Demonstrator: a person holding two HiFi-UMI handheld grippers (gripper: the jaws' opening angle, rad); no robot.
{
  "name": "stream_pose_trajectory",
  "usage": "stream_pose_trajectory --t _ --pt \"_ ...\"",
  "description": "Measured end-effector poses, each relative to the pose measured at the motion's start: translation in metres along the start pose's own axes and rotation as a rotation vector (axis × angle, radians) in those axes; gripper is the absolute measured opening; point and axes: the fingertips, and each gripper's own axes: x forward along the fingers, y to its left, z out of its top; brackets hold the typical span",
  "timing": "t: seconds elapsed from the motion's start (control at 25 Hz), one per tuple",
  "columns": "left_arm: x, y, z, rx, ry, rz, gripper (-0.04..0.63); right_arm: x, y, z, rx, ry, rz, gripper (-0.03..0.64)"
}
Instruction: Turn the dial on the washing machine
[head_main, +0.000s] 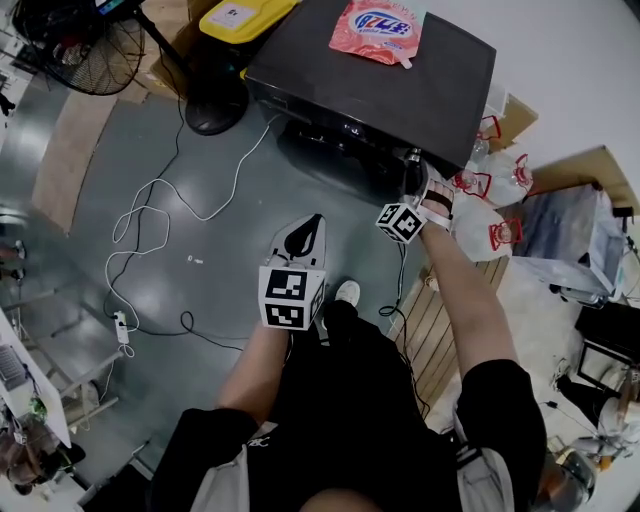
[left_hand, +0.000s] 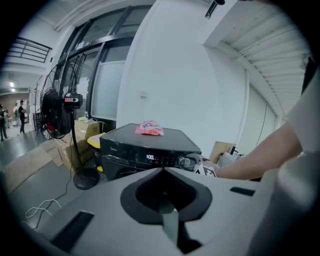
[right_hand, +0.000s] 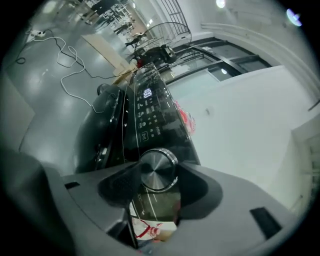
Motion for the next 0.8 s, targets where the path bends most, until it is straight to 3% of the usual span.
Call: stream_pose_trajectory --t 0.52,0.8 --pt "0.02 -0.005 -0.02 -0.004 0.026 -0.044 0.009 0.0 -0.001 0.0 0.085 -0.003 -0.028 0.235" --pt "0.02 -0.004 -0.023 0.011 0.037 -0.054 0.009 0.0 -0.003 -0.001 0.211 0.032 -0.023 0.235"
